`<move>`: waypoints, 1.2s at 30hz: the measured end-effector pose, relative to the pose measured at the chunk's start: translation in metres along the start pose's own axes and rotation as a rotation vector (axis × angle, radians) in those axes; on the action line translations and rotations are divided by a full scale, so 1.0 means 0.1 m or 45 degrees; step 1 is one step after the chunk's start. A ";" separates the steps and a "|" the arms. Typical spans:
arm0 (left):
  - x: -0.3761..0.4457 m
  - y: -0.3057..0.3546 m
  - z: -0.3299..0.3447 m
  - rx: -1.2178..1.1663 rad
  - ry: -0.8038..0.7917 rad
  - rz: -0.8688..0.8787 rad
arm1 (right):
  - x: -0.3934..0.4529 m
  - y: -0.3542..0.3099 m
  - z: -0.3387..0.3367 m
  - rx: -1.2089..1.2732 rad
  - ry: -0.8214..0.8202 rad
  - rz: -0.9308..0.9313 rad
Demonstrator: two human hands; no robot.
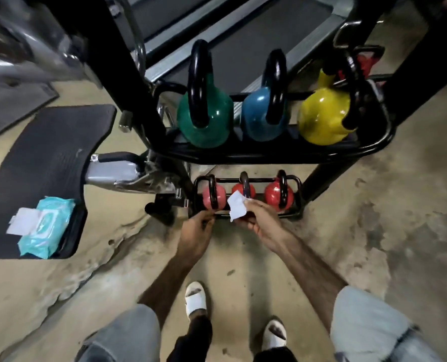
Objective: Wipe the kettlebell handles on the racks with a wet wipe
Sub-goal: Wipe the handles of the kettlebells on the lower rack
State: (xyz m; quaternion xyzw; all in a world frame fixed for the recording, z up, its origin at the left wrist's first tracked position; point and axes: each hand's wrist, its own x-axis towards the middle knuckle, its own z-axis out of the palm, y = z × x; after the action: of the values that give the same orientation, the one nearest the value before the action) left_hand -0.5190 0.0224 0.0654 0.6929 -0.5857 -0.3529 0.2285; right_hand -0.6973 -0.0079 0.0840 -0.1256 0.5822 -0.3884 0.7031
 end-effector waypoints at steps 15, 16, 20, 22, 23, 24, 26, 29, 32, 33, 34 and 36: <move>2.27 -2.93 2.00 0.091 0.056 0.407 | 3.81 1.69 -0.21 -0.672 0.084 -0.834; 2.38 -2.99 2.06 0.047 0.062 0.412 | 3.90 1.73 -0.19 -0.739 0.087 -0.916; 2.72 -3.15 2.16 -0.052 0.294 0.535 | 4.20 2.00 -0.19 -0.988 0.133 -1.226; 2.84 -3.11 2.07 -0.074 0.325 0.619 | 4.29 2.18 -0.18 -1.011 0.126 -1.331; 2.90 -3.13 2.06 -0.084 0.311 0.664 | 4.33 2.30 -0.18 -1.002 0.107 -1.409; 2.97 -3.10 2.03 -0.110 0.264 0.667 | 4.36 2.39 -0.17 -1.012 0.083 -1.497; 3.11 -3.07 2.02 -0.037 0.174 0.687 | 4.43 2.53 -0.16 -1.055 0.064 -1.662; 3.16 -3.11 2.05 0.151 0.092 0.716 | 4.41 2.78 -0.25 -1.159 0.018 -1.818; 3.21 -3.10 2.05 0.133 0.106 0.752 | 4.43 2.92 -0.36 -1.209 -0.034 -1.879; 3.19 -3.11 2.08 0.108 0.120 0.748 | 4.43 3.00 -0.38 -1.210 -0.038 -1.900; 3.18 -3.11 2.09 0.068 0.141 0.732 | 4.42 3.03 -0.37 -1.197 -0.028 -1.908; 3.16 -3.10 2.10 -0.038 0.145 0.712 | 4.40 3.01 -0.27 -1.132 0.007 -1.861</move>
State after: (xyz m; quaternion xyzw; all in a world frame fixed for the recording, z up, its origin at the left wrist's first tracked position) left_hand -0.4561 -0.1998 -0.3667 0.5198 -0.7351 -0.2451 0.3596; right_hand -0.5927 -0.1048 -0.4302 -0.7327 0.4550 -0.4800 0.1602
